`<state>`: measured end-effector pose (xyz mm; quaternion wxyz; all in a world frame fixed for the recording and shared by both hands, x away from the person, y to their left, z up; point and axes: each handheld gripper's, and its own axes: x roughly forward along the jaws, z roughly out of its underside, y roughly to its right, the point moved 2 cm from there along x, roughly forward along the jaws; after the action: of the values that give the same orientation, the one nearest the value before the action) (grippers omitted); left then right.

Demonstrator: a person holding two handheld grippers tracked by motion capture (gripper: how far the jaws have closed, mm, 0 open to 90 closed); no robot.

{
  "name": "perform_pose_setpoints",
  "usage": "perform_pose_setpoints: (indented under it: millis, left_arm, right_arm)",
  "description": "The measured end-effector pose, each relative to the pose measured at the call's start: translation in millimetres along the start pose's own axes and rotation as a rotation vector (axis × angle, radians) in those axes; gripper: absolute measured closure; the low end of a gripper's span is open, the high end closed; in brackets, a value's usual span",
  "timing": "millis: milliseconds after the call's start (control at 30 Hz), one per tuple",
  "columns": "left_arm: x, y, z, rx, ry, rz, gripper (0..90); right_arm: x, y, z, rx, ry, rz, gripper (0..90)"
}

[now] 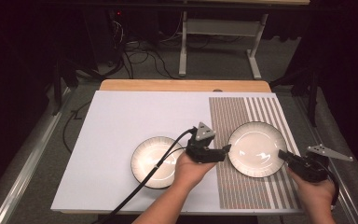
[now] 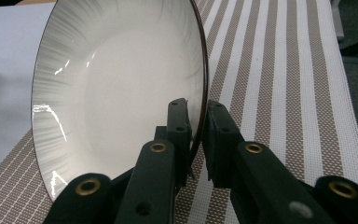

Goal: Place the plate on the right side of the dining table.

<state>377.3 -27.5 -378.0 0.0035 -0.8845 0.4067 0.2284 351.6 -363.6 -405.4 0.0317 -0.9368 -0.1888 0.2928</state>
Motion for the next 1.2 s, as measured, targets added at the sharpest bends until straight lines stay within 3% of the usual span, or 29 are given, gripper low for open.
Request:
perform_pose_setpoints:
  millis: [133, 267, 333, 567, 700, 800, 1000, 1200]
  left_arm:
    - [-31.0, -18.0, 6.9, -0.015, 0.046, -0.038, 18.4]
    - [-61.9, -36.2, 14.4, -0.015, 0.066, -0.049, 15.4]
    - [-81.5, -45.8, 20.1, 0.004, 0.074, -0.077, 11.7]
    - [-138.3, -83.2, 47.6, -0.006, 0.093, -0.167, 0.3]
    - [-166.7, -103.6, 63.8, -0.022, 0.103, -0.219, 0.2]
    - [-185.0, -113.6, 74.0, -0.044, 0.119, -0.235, 0.2]
    - [-202.6, -117.9, 84.5, -0.055, 0.157, -0.240, 0.2]
    - [-203.3, -121.7, 86.4, -0.065, 0.171, -0.233, 0.2]
  right_arm:
    - [3.0, 1.5, 0.3, 0.020, -0.022, 0.018, 82.8]
    - [5.3, 2.3, 0.0, 0.028, -0.029, 0.027, 82.4]
    - [6.7, 2.8, 0.2, 0.039, -0.037, 0.033, 82.1]
    - [11.7, 3.7, -1.3, 0.062, -0.047, 0.043, 81.9]
    - [14.3, 4.9, -1.7, 0.087, -0.053, 0.047, 81.7]
    - [17.2, 6.1, -3.1, 0.095, -0.063, 0.054, 81.5]
    - [24.1, 8.0, -5.8, 0.128, -0.079, 0.069, 81.1]
    - [34.1, 13.3, -4.4, 0.140, -0.112, 0.130, 81.4]
